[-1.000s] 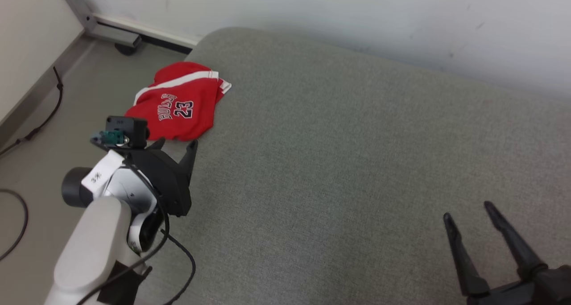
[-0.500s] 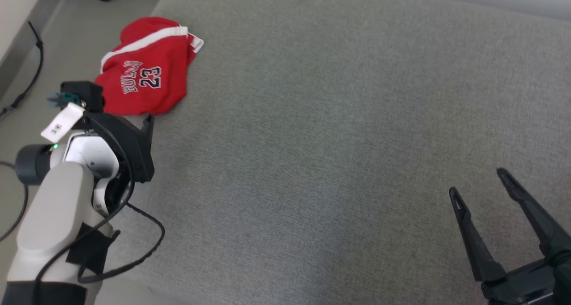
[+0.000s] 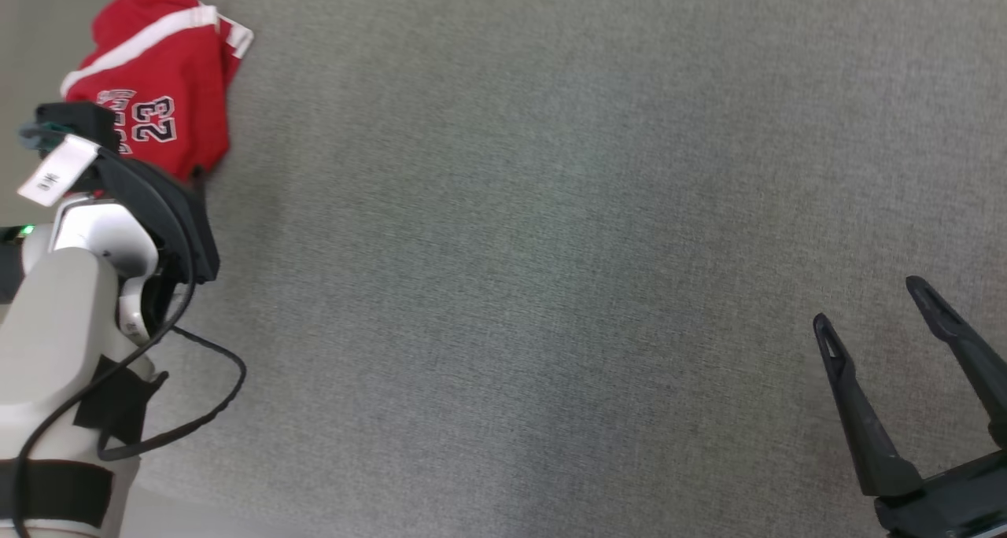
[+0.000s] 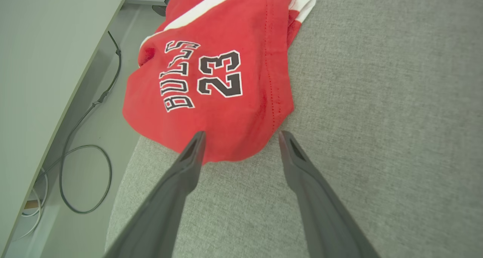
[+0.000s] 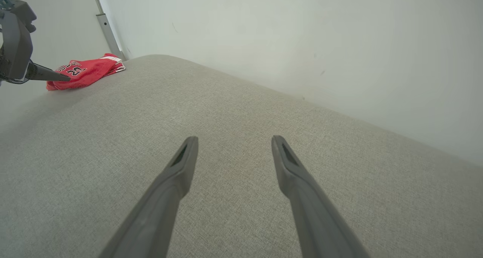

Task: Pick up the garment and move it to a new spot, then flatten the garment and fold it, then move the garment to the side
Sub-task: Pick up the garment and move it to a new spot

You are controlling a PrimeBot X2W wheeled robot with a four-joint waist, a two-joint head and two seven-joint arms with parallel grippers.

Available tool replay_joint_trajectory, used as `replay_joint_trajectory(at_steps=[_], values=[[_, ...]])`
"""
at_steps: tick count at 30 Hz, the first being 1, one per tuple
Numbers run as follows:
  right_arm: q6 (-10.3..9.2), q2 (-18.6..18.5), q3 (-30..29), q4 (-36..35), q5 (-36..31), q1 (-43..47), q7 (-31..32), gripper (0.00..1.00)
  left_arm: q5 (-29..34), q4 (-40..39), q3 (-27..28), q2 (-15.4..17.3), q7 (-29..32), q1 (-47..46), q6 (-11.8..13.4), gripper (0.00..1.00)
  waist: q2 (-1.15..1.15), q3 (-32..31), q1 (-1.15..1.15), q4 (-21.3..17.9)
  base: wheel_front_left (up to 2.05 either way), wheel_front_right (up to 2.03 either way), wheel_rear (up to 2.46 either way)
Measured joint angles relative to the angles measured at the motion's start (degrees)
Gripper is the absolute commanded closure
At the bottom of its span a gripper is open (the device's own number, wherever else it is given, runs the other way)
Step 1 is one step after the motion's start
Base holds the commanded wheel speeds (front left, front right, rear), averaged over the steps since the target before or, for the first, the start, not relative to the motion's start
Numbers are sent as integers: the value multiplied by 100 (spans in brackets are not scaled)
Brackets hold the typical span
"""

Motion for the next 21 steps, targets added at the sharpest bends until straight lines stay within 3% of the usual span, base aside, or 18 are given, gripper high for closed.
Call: replay_joint_trajectory(at_steps=[16, 17, 18, 21], values=[[-7, -92, -198, -230, 1, -170, 405, 0, -24, 573, 229, -20, -315, -463, 230, 0, -1, 483, -1, -318, 0, 0, 0], [-7, -92, -198, -238, 1, -178, 431, 0, -24, 590, 227, -43, -332, -489, 230, 17, -1, 485, -1, -318, 0, 0, 0], [-7, -92, -194, -248, 2, -185, 433, 0, -24, 611, 229, -64, -350, -512, 230, 100, -1, 486, -1, -318, 0, 0, 0], [-7, -92, -179, -256, 9, -276, 475, 0, -46, 692, 230, -141, -379, -588, 235, 100, -1, 486, -1, -315, 0, 0, 0]])
